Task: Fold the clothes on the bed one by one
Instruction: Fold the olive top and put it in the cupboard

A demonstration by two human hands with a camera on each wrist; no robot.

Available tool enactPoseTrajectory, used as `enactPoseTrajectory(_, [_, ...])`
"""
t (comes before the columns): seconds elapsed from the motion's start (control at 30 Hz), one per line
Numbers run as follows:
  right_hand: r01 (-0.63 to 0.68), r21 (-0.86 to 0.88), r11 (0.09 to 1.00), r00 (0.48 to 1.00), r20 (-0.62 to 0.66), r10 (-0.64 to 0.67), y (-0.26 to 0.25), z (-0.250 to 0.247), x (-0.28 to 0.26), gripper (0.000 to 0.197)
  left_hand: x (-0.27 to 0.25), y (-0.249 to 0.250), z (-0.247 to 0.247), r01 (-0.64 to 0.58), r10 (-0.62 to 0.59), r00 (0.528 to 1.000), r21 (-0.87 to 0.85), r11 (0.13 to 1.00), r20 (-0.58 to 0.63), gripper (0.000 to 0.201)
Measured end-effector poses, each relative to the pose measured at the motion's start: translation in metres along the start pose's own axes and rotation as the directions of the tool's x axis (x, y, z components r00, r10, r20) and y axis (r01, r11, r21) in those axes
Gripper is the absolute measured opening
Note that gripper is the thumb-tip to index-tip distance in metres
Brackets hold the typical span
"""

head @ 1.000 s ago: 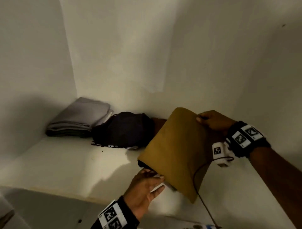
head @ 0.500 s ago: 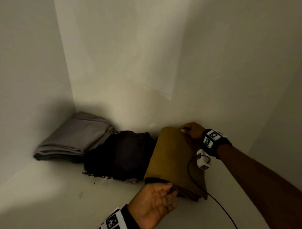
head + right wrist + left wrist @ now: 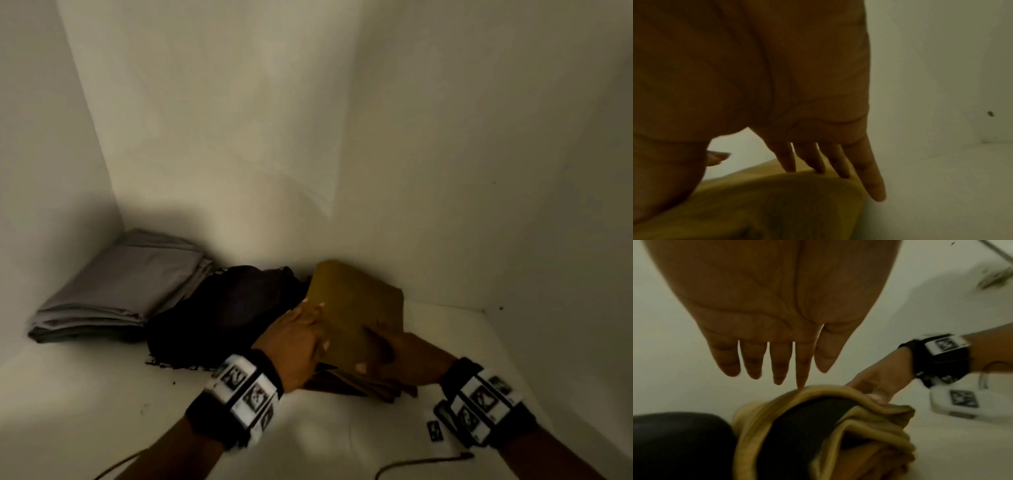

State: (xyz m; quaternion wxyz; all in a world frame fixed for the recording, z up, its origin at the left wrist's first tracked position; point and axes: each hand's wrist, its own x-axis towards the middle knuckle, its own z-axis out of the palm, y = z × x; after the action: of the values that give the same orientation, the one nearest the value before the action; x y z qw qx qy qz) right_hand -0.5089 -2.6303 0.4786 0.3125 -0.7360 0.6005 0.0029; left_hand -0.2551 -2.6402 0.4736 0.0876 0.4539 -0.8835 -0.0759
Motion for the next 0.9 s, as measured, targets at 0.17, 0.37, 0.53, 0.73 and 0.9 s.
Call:
enactPoseTrajectory(0.17, [0.034,-0.094,0.995,0.998,-0.046,-0.038,0.018,0.038,0.012,0.155,0.028,-0.012,0.017,0.030,-0.019,0.982,-0.056,0.998,0.188,0.064])
enactPoseTrajectory(0.37, [0.006,-0.113,0.994,0.997,-0.079,-0.015,0.031,0.039,0.028,0.121,0.015,-0.009,0.029,0.059,-0.032,0.986,-0.164,0.985,0.165,0.077])
enactPoseTrajectory(0.53, [-0.056,-0.061,0.997,0.996,-0.075,0.051,0.039,0.017,0.033,0.123,0.018,-0.005,0.039,0.065,-0.036,0.983,-0.155,0.986,0.183,0.081])
enactPoseTrajectory(0.73, [-0.059,0.081,0.995,0.927,-0.366,0.085,0.019,0.048,0.001,0.114,0.009,-0.009,0.037,0.034,-0.019,0.996,-0.163,0.986,0.090,0.069])
enactPoseTrajectory(0.9, [-0.016,0.244,0.970,0.681,-0.707,0.189,-0.015,0.116,-0.102,0.075,-0.070,0.026,0.015,-0.072,0.067,0.997,-0.222,0.972,-0.030,0.065])
